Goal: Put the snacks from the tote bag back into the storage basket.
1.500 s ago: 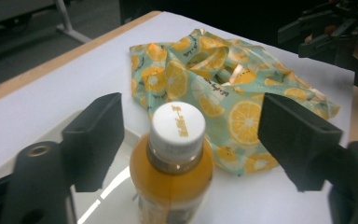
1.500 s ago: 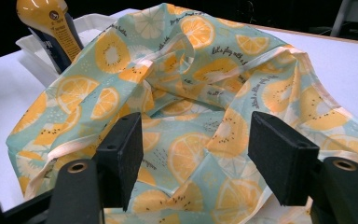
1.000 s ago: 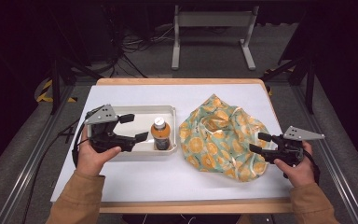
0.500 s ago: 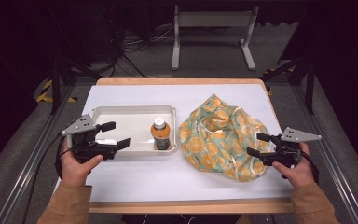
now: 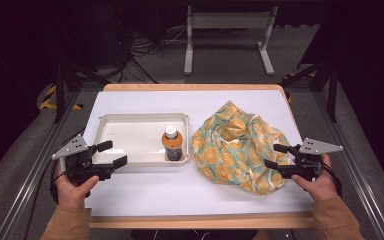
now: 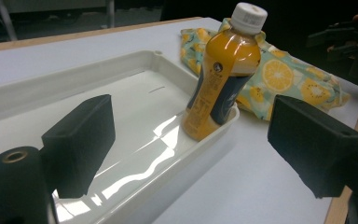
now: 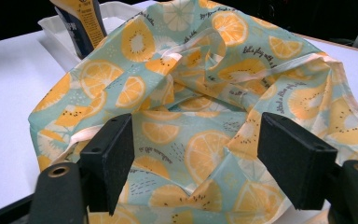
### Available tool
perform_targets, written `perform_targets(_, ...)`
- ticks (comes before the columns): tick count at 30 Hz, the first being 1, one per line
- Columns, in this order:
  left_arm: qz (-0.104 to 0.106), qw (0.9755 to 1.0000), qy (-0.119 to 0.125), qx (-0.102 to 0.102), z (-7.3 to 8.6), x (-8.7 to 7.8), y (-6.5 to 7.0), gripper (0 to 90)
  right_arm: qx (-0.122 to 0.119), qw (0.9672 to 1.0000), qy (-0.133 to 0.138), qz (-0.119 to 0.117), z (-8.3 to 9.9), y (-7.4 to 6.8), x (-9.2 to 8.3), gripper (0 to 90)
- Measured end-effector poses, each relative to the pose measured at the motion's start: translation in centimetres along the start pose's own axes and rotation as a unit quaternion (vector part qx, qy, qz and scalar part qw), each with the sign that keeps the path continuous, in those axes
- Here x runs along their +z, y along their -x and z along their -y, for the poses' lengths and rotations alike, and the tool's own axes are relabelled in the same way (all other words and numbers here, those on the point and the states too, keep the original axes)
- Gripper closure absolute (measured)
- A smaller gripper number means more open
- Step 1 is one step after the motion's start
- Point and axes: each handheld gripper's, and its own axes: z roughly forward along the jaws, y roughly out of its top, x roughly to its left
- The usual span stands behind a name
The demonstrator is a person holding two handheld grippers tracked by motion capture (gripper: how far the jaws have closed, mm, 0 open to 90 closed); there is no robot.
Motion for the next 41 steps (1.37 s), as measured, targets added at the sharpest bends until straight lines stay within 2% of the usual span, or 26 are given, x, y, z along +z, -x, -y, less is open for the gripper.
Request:
perform_targets(6,-0.003,0.9999,0.002,-0.013,2.1,0.1,-1.3,15.3,0.001,1.0,0.001,0.003,0.0,0.0,0.0,26.3)
perform_targets(11,-0.018,0.9997,0.002,-0.017,3.0,0.4,-1.7,15.0,0.004,1.0,0.003,0.002,0.1,0.0,0.0,25.4)
perform_targets(14,-0.015,0.9996,0.003,-0.022,3.8,0.7,-1.9,14.5,0.003,1.0,0.002,0.004,0.2,0.0,0.1,25.2)
perform_targets(19,-0.035,0.9991,0.005,-0.021,4.4,1.1,-1.6,17.7,0.005,1.0,-0.001,0.004,0.4,0.1,0.2,25.0)
perform_targets(21,-0.049,0.9986,-0.004,-0.019,4.9,1.8,-1.4,19.2,0.007,0.9999,-0.005,0.006,0.5,0.2,0.3,24.9)
perform_targets(27,-0.043,0.999,-0.005,-0.004,4.9,2.1,-1.0,20.0,0.014,0.9998,-0.009,0.011,1.0,0.5,0.4,24.8)
perform_targets(29,-0.04,0.9991,-0.012,0.003,5.2,2.3,-1.1,20.1,0.016,0.9998,-0.009,0.011,1.0,0.5,0.5,24.7)
perform_targets(33,-0.031,0.9995,-0.006,-0.011,5.4,2.2,-1.4,18.5,0.017,0.9997,-0.011,0.01,1.1,0.5,0.6,24.7)
perform_targets(41,-0.031,0.9995,-0.002,-0.008,5.2,2.2,-1.1,18.5,0.018,0.9997,-0.011,0.011,1.2,0.5,0.5,24.5)
